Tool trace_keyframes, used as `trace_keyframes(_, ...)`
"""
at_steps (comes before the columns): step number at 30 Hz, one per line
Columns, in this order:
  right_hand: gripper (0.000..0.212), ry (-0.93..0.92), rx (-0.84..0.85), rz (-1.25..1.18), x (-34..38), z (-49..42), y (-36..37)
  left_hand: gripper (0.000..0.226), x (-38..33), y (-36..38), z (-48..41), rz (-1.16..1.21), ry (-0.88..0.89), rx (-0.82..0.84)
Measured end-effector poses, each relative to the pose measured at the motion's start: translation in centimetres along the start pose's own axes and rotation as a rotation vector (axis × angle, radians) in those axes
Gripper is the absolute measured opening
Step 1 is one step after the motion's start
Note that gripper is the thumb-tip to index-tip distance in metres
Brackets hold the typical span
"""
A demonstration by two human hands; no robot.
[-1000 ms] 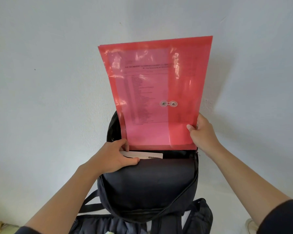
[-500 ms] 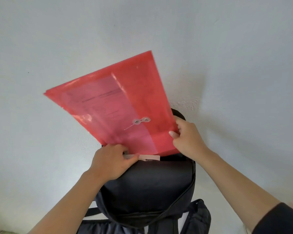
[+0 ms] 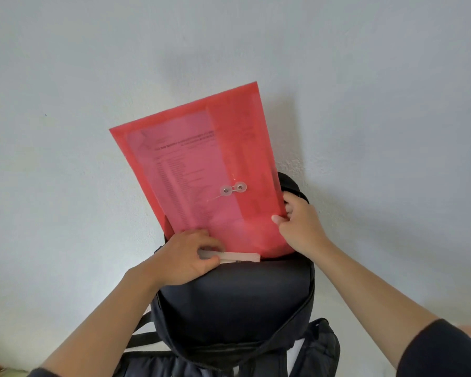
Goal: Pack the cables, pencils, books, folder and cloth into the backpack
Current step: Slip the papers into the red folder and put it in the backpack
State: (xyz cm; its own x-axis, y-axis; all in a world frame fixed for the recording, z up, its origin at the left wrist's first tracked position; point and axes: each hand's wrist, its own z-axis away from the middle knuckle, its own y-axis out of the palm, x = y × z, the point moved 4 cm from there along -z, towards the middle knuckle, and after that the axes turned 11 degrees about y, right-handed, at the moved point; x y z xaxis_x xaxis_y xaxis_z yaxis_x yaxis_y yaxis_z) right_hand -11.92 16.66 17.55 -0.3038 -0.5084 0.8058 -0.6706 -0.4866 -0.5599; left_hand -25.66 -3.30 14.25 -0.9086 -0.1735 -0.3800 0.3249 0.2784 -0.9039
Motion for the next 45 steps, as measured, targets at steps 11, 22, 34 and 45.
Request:
trace_keyframes(11,0.081,-0.055,0.131,0.113,-1.5,1.4,0.4,0.01,0.3,0.0,0.2,0.102,0.041,-0.109)
trace_keyframes(22,0.015,0.019,0.2,0.163,0.5,1.3,-1.1,0.036,-0.4,0.2,0.8,0.014,0.061,-0.166)
trace_keyframes(34,0.037,0.234,0.363,-0.192,-1.3,2.0,1.1,0.052,-1.2,0.6,1.0,-0.177,0.175,-0.18)
trace_keyframes(45,0.039,0.241,0.351,0.022,-1.3,1.3,0.7,0.053,-1.3,0.3,1.1,-0.065,0.16,-0.211)
